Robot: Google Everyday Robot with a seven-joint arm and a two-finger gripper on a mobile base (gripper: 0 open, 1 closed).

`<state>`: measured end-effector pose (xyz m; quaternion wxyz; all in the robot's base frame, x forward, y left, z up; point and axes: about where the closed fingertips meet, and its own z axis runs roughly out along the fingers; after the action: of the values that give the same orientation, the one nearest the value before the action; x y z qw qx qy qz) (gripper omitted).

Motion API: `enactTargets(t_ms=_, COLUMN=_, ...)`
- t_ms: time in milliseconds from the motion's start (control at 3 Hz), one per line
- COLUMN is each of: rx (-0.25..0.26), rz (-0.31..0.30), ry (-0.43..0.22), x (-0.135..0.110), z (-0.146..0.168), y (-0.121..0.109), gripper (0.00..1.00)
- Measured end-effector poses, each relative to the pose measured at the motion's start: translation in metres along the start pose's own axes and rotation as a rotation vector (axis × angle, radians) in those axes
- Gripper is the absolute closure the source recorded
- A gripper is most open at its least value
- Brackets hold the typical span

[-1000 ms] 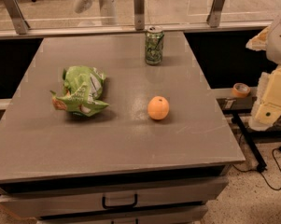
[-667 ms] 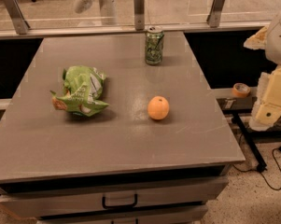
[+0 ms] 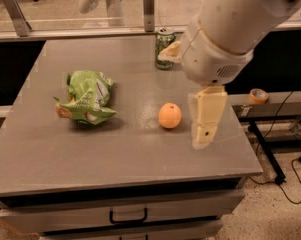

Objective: Pick green rice chip bag

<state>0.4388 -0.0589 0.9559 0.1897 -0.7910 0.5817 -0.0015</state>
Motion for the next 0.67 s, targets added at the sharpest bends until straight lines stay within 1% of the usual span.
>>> enactTargets(t_ms=333, rx=0.017, rz=-0.216, ry=-0.016, x=-0.0735, z=0.0332, y=-0.0164, gripper=0.00)
enactTargets(t_ms=667, rx=0.033, rz=-0.232, ry=-0.017, x=-0.0821, z=0.0292, y=-0.0179, gripper=0.00)
